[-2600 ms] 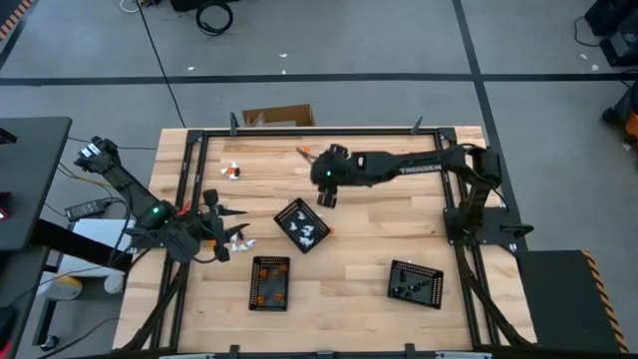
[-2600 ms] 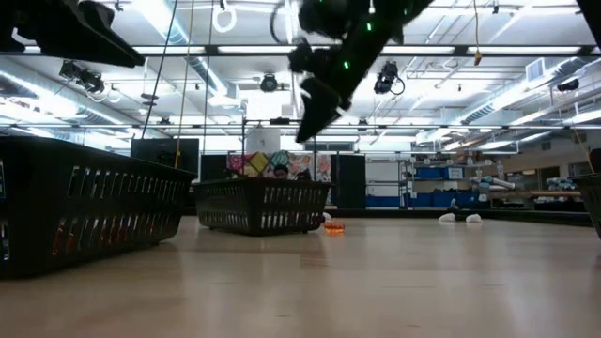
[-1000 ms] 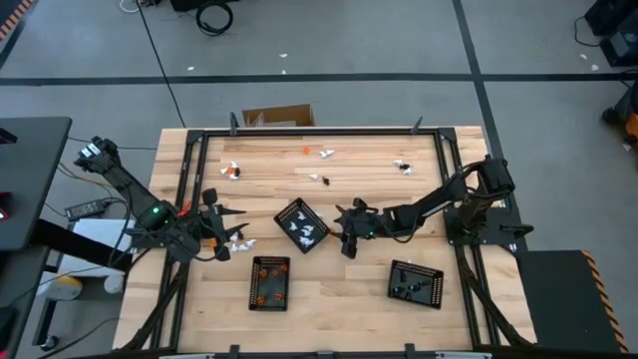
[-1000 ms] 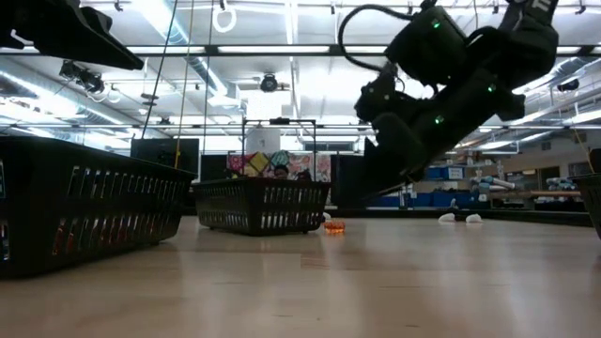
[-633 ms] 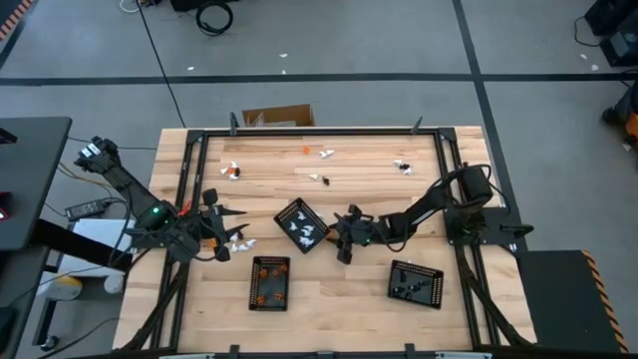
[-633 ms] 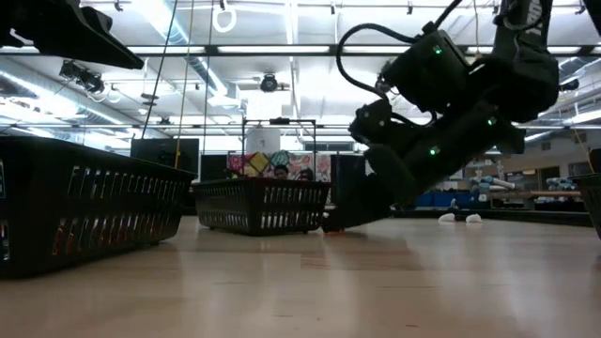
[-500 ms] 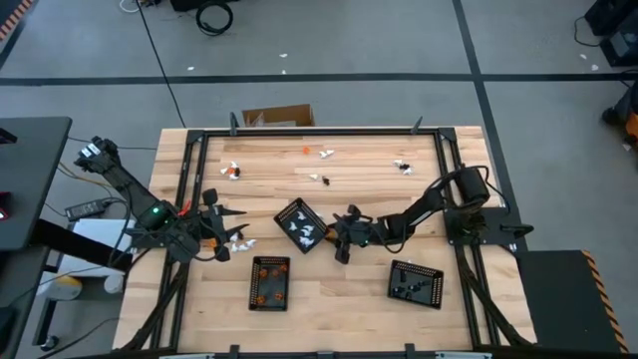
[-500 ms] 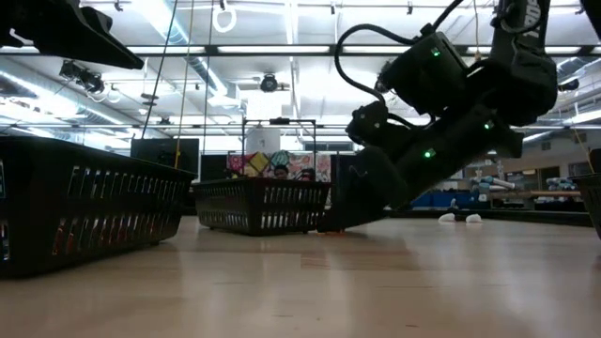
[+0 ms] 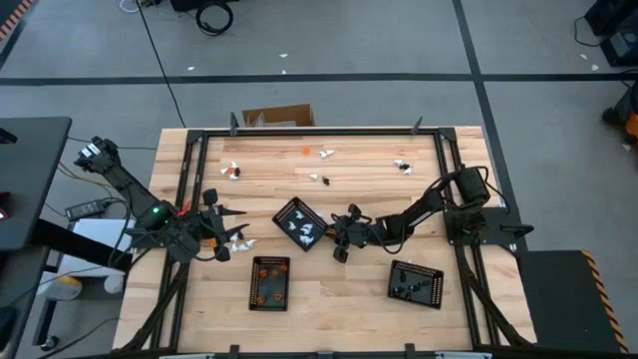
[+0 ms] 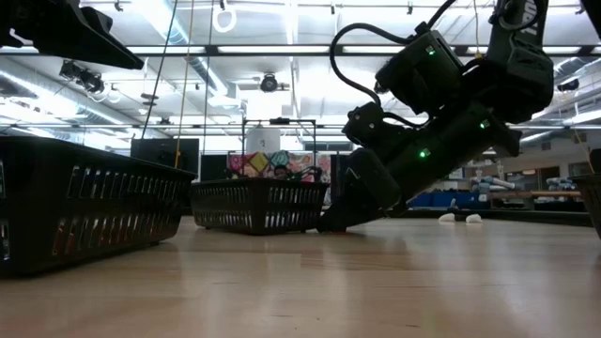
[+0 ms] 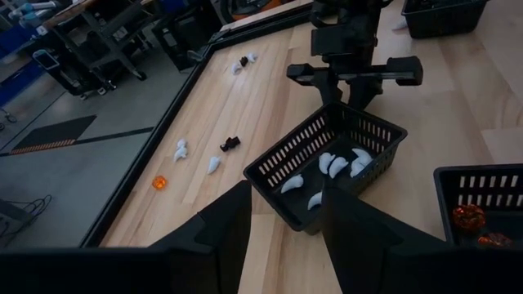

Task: Sort Halloween decoration
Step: Put the orange pumpkin toy into the left black basket

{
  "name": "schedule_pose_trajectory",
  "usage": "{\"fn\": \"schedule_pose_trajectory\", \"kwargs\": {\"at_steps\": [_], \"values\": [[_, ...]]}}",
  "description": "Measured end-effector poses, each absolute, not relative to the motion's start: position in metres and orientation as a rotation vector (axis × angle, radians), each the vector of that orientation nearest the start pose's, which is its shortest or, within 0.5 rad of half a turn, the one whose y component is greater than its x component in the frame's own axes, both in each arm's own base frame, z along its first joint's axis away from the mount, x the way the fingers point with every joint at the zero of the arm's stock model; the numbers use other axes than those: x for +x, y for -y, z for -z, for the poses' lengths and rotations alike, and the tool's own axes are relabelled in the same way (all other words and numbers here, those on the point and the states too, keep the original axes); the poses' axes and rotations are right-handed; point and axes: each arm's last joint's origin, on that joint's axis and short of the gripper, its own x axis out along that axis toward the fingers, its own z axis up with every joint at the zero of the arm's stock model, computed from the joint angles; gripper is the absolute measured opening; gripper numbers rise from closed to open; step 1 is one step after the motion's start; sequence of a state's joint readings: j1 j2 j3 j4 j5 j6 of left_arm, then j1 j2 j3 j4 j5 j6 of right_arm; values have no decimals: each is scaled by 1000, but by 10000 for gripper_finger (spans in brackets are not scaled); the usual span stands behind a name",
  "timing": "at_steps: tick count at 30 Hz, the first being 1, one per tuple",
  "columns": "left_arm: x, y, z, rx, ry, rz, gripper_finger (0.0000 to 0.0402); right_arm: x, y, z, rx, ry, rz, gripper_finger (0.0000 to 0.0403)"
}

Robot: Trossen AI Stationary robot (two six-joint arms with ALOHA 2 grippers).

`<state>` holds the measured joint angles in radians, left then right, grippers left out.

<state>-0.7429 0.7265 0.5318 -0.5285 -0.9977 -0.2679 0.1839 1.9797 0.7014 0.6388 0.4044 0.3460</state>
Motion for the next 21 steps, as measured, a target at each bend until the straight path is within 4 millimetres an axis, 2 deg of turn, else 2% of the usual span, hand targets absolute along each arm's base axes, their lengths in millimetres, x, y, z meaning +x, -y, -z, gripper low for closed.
{"fn": "schedule_pose_trajectory", "kwargs": {"at_steps": [6,10,14,17,21], "values": [[117,75,-235,293,-427,-301,155,320,-50,-83,167,-606,314,111],[118,75,-235,292,-426,-301,155,313,-50,-107,206,-630,282,111],[118,75,-236,287,-422,-300,155,312,-54,-132,323,-580,133,112],[119,76,-237,273,-409,-299,155,320,-60,-145,359,-496,55,112],[120,78,-240,254,-382,-293,155,350,-76,-157,314,-413,-21,112]]}}
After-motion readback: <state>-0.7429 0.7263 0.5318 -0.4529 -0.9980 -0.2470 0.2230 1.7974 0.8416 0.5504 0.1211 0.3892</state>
